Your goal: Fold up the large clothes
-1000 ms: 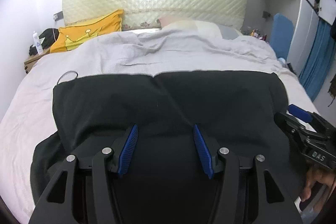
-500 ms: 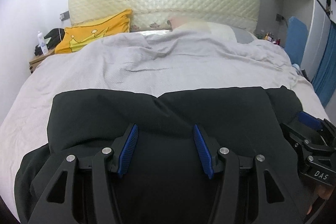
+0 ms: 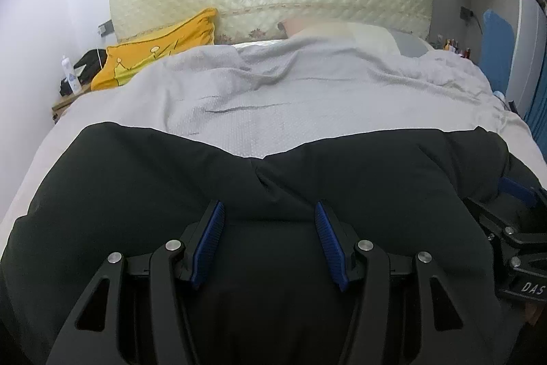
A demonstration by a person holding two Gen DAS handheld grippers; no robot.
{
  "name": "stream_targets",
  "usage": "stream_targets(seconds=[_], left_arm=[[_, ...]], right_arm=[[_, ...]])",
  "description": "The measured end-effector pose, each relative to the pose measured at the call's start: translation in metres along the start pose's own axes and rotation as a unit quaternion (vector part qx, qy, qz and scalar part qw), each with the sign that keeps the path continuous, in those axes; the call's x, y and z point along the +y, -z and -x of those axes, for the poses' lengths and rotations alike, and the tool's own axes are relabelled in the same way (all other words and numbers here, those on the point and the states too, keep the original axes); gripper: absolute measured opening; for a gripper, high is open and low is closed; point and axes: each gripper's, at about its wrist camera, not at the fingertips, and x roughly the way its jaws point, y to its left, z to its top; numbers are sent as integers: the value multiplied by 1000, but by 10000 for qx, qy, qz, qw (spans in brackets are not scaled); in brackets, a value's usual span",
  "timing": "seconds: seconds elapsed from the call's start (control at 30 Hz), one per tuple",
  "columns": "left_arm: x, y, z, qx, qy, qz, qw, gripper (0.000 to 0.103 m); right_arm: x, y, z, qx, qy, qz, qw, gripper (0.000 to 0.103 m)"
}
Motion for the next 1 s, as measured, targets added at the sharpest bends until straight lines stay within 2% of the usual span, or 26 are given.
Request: stream_targets(seconds=[0.1, 0.27, 0.4, 0.57, 0.63, 0.7, 0.77, 1.0], left_arm=[[3, 4, 7, -79, 83, 1, 9999, 56], [22, 6, 30, -145, 205, 146, 9996, 56], [52, 6, 58, -364, 54, 222, 9991, 56], [96, 8, 73, -378, -124, 263, 9989, 56], [107, 12, 68, -275, -108, 219, 9993, 56], [114, 16, 60, -157, -78, 268, 9995, 56], [114, 21, 51, -50, -130, 223, 9997, 56], [101, 31, 31, 3, -399, -142, 9991, 56]], right_arm=[[2, 4, 2, -18, 43, 37, 10000, 103], [-3, 3, 21, -70, -145, -37, 9999, 103], [-6, -4, 46, -307, -95, 54, 9995, 103], [-17, -9, 73, -550, -36, 175, 9983, 101], [-24, -8, 77, -581, -18, 139, 9982, 94], [-31, -5, 75, -472, -68, 57, 9988, 74], [-33, 0, 68, -360, -72, 31, 9993, 66], [-34, 15, 42, -165, 50, 159, 9997, 66]])
